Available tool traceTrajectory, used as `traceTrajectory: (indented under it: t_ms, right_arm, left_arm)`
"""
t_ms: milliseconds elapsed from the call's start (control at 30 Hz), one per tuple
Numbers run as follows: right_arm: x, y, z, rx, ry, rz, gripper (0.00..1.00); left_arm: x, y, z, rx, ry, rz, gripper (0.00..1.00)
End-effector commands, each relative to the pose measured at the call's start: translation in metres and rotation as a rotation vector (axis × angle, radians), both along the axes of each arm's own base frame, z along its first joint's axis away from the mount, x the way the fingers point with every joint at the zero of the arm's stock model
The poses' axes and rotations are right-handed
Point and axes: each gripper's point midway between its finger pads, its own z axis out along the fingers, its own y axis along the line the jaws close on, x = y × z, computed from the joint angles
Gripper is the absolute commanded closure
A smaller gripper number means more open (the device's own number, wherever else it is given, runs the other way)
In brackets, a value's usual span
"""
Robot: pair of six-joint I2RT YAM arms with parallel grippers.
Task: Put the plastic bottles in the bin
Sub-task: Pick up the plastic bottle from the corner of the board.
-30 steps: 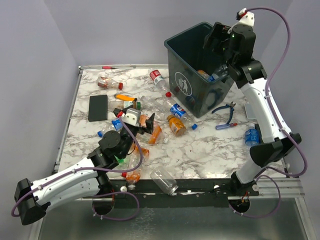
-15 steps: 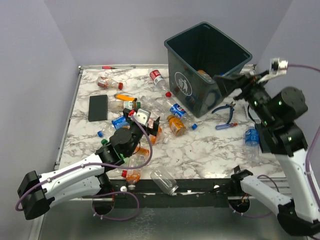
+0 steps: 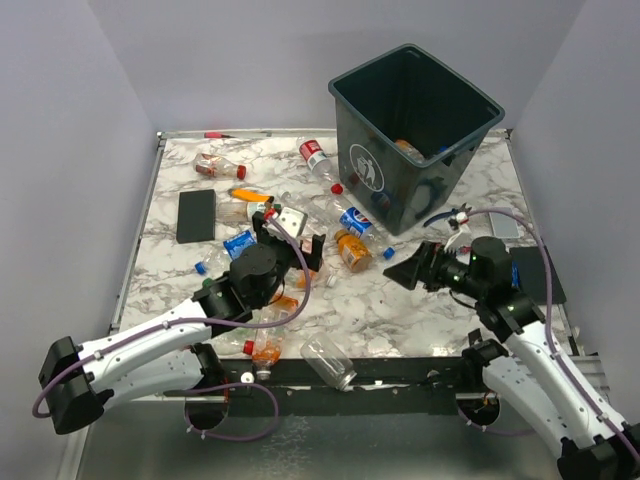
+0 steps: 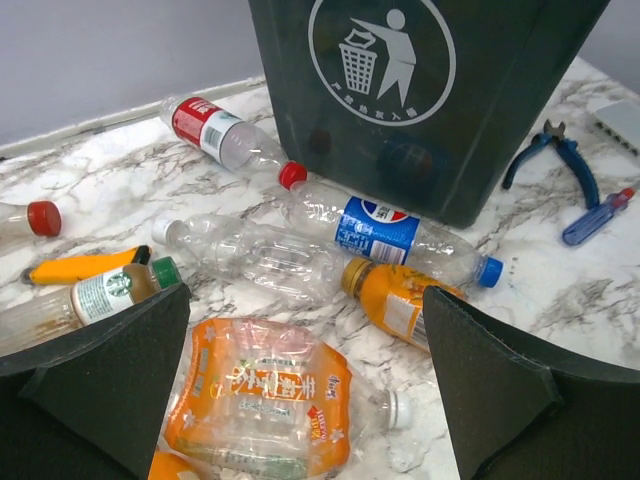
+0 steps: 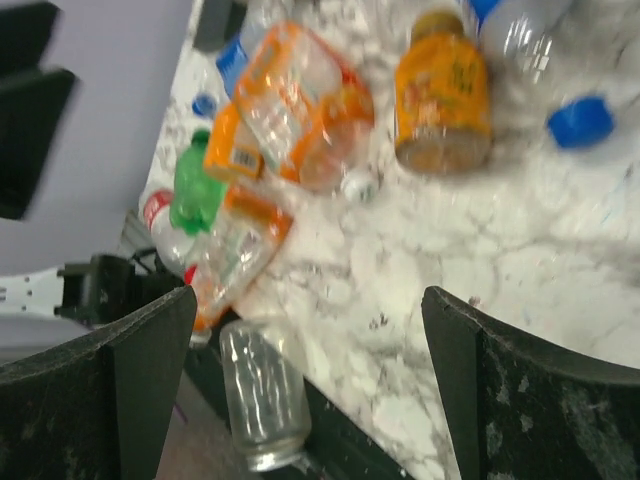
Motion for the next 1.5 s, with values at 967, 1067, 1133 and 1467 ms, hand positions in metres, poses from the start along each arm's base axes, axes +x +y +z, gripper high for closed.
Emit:
traceTrajectory:
  t_ms: [967,1067,1133,1467]
  right_arm:
    - [-0.124,0.152,-0.137,-0.753,0.250,0.514,0.00]
    - [-0.125,0.164,-0.140,-0.737,0.251,0.537,0.00]
    - [-0.126,0.168,-0.146,-0.744,0.264,0.546,0.00]
    - [-0.138,0.168,-0.166,-0.751,0.327,0.581,0.16]
  left_arm:
    - [-0.025,0.099,0.001,-0.130,0.015,0.281,0.01]
    - [-0.025,0.099,0.003,-0.135,0.014,0.279,0.01]
    - [-0.025,0.098,0.003,-0.137,0.016,0.276,0.01]
    - [-0.025,0.096,0.002,-0.136,0.019,0.269,0.01]
